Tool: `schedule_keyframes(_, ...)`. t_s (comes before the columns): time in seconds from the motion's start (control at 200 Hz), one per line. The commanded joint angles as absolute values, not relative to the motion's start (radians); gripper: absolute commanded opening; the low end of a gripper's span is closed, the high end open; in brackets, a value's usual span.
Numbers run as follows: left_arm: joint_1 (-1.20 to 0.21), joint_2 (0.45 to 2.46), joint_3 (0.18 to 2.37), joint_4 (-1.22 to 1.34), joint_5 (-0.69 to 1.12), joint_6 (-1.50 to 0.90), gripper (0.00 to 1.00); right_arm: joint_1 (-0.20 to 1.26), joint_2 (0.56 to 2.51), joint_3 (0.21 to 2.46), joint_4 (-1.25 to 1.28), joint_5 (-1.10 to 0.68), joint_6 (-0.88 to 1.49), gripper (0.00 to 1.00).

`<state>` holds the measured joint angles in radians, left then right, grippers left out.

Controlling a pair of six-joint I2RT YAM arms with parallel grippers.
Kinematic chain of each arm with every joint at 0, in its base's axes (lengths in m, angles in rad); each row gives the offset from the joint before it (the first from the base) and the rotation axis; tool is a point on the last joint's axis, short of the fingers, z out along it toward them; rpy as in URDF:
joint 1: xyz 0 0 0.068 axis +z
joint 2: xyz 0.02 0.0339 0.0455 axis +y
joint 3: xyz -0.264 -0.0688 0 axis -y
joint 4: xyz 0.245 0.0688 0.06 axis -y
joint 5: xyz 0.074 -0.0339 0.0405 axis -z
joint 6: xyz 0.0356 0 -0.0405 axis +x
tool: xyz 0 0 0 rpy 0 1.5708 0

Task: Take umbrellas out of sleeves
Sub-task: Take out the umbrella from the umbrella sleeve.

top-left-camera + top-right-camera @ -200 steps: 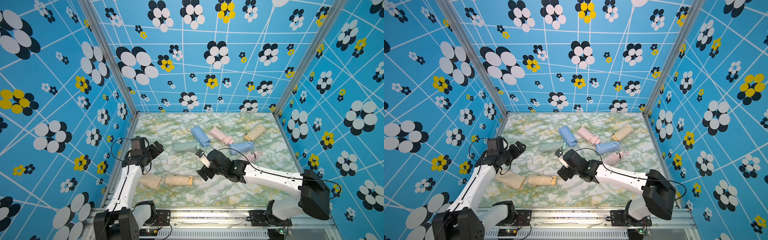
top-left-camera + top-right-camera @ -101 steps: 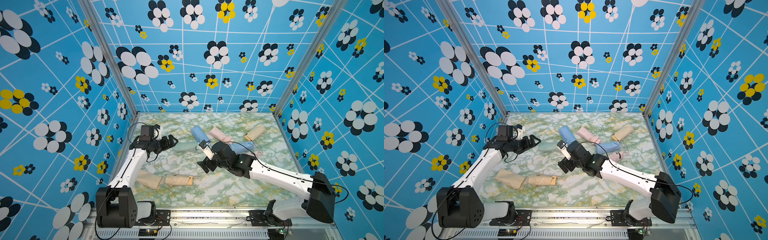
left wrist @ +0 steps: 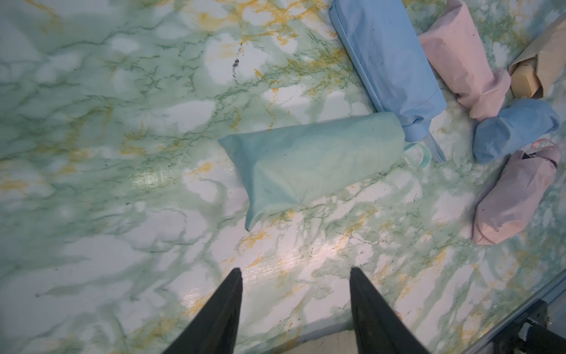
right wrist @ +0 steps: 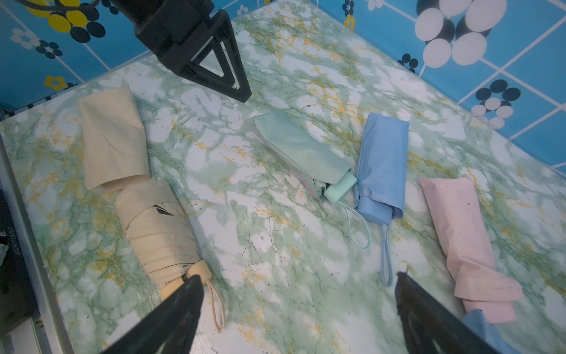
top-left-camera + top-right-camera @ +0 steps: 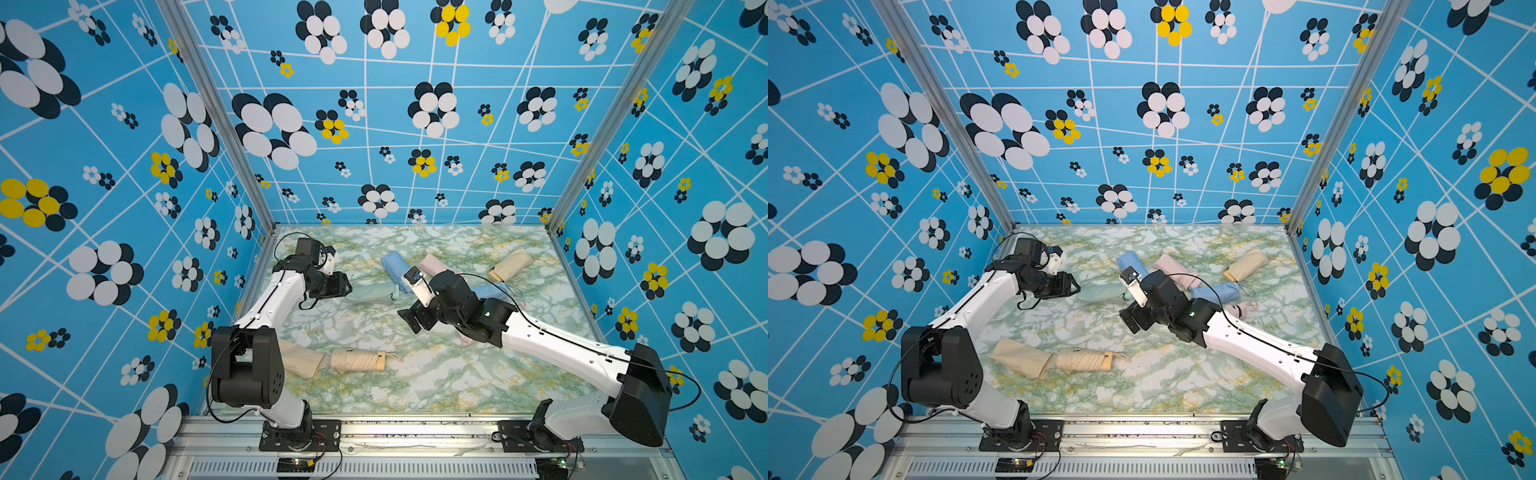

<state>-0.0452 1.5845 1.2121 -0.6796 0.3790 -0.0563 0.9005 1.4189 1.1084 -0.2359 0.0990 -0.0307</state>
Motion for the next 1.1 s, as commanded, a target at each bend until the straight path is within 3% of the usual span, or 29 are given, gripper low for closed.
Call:
schedule_keyframes(0.0, -0.037, 1.630, 1.253, -0.760, 0.315, 0.060, 0.57, 0.895, 1.433, 1.116, -0.221, 0.083, -0.010, 0.99)
schedule_keyframes(0.28, -0.024, 1.756, 1.281, -0.757, 0.379, 0.109, 0.47, 0.893, 1.422, 1.077, -0.180, 0.081, 0.001, 0.99)
schedule_keyframes(0.385, -0.025, 1.796, 1.295, -0.752, 0.388, 0.111, 0.36, 0.891, 1.420, 1.068, -0.184, 0.084, 0.007, 0.99)
schedule_keyframes(0.755, -0.026, 1.898, 1.338, -0.752, 0.436, 0.102, 0.28, 0.888, 1.401, 1.026, -0.185, 0.093, 0.016, 0.99)
schedule_keyframes(1.094, -0.029, 1.912, 1.357, -0.762, 0.392, 0.075, 0.01, 0.883, 1.472, 1.025, -0.207, 0.131, -0.048, 0.99)
